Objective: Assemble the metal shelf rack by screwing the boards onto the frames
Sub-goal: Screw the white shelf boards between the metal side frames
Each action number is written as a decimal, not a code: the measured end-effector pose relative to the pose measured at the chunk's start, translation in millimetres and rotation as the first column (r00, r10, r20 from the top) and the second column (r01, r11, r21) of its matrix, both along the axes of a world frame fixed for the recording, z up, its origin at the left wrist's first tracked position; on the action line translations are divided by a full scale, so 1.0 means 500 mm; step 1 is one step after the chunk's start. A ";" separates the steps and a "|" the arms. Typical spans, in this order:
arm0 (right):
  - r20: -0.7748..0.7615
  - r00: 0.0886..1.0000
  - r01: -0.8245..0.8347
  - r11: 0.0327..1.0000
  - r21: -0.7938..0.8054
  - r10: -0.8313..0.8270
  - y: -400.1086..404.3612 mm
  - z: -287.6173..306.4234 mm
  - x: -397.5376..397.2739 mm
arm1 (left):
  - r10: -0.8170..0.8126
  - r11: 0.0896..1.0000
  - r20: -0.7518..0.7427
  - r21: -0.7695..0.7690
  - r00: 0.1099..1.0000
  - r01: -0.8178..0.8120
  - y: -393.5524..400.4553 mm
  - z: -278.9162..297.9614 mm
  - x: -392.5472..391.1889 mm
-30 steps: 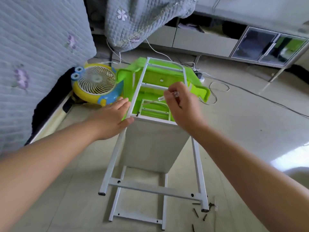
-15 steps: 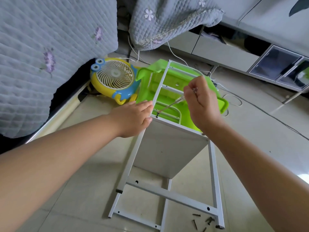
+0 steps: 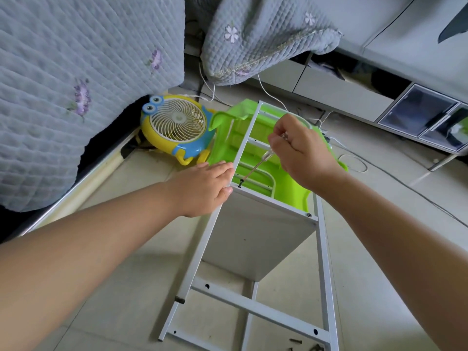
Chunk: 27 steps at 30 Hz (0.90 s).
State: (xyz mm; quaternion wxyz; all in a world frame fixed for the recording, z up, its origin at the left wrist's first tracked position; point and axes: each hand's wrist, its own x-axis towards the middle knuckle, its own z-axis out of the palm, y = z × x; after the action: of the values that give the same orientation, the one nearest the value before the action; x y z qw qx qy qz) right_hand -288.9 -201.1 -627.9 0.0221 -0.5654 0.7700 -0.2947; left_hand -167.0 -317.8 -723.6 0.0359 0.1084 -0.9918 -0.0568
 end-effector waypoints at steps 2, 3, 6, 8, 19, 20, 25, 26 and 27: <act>0.039 0.999 -0.014 0.999 0.040 0.012 -0.006 0.005 -0.005 | 0.005 1.000 -0.003 -0.018 1.000 -0.005 0.001 0.000 -0.002; 0.050 0.998 -0.026 0.997 0.068 0.023 -0.007 0.008 -0.006 | 0.009 1.000 -0.003 -0.026 1.000 -0.009 0.000 -0.001 -0.003; 0.118 0.991 -0.073 0.987 0.144 0.056 -0.005 0.021 -0.011 | 0.007 0.999 -0.001 -0.037 1.000 -0.007 -0.004 -0.007 -0.005; 0.166 0.984 -0.102 0.974 0.200 0.069 -0.004 0.032 -0.014 | 0.009 0.999 0.000 -0.040 1.000 -0.009 -0.005 -0.010 -0.006; -0.403 0.914 0.181 0.838 0.514 0.050 -0.033 0.088 0.019 | 0.036 0.999 0.126 -0.002 0.991 -0.036 0.003 0.009 -0.005; -0.477 0.876 0.216 0.823 0.526 0.075 -0.036 0.091 0.023 | 0.037 0.999 0.132 0.001 0.991 -0.037 0.003 0.010 -0.005; -0.453 0.886 0.189 0.813 0.550 0.100 -0.036 0.089 0.027 | 0.044 0.999 0.144 0.023 0.989 -0.048 0.005 0.013 -0.004; -0.375 0.919 0.129 0.809 0.574 0.120 -0.032 0.093 0.027 | 0.047 0.998 0.145 0.026 0.988 -0.051 0.005 0.013 -0.003; -0.318 0.936 0.079 0.792 0.605 0.149 -0.029 0.099 0.027 | 0.049 0.998 0.145 0.030 0.988 -0.054 0.006 0.014 -0.001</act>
State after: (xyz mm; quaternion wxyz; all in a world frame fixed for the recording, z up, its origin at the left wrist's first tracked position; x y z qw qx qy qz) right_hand -275.5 -215.6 -578.2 0.0714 -0.5853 0.8042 0.0742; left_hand -167.7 -315.0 -716.7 -0.0364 0.1384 -0.9876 -0.0644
